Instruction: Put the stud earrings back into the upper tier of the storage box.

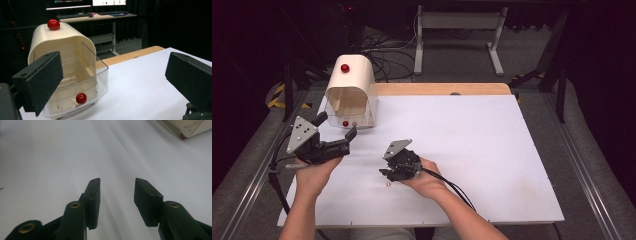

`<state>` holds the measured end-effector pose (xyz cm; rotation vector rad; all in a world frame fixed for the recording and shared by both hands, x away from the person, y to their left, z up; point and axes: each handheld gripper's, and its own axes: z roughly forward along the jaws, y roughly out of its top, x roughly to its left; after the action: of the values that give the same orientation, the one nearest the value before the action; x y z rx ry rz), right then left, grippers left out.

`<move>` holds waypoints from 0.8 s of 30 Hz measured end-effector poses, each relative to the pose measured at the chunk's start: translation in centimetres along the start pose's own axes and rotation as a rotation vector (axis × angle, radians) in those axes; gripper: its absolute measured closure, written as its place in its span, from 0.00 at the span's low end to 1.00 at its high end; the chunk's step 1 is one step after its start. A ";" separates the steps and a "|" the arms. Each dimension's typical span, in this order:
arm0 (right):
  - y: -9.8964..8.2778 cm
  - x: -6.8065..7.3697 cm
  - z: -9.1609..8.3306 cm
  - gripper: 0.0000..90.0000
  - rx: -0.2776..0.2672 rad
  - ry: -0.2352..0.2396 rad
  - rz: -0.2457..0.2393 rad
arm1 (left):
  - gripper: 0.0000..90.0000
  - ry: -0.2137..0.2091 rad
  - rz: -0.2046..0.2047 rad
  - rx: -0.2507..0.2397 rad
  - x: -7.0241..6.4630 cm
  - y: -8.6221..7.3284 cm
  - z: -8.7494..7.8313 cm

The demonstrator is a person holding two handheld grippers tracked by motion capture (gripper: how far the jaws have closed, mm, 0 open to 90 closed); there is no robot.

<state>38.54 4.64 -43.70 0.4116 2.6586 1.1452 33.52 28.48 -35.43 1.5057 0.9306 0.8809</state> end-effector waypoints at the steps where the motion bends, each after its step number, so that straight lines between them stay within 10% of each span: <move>1: -0.1 0.1 0.1 0.64 0.007 0.007 -0.001 | 0.02 0.000 0.000 0.000 0.0 0.0 0.0; 24: -1.4 1.0 1.4 0.68 0.093 0.106 -0.019 | 0.03 -0.004 0.002 0.003 0.1 -0.1 0.1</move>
<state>37.85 5.03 -45.74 0.3505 2.8091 1.0689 33.59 28.53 -35.56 1.5112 0.9281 0.8784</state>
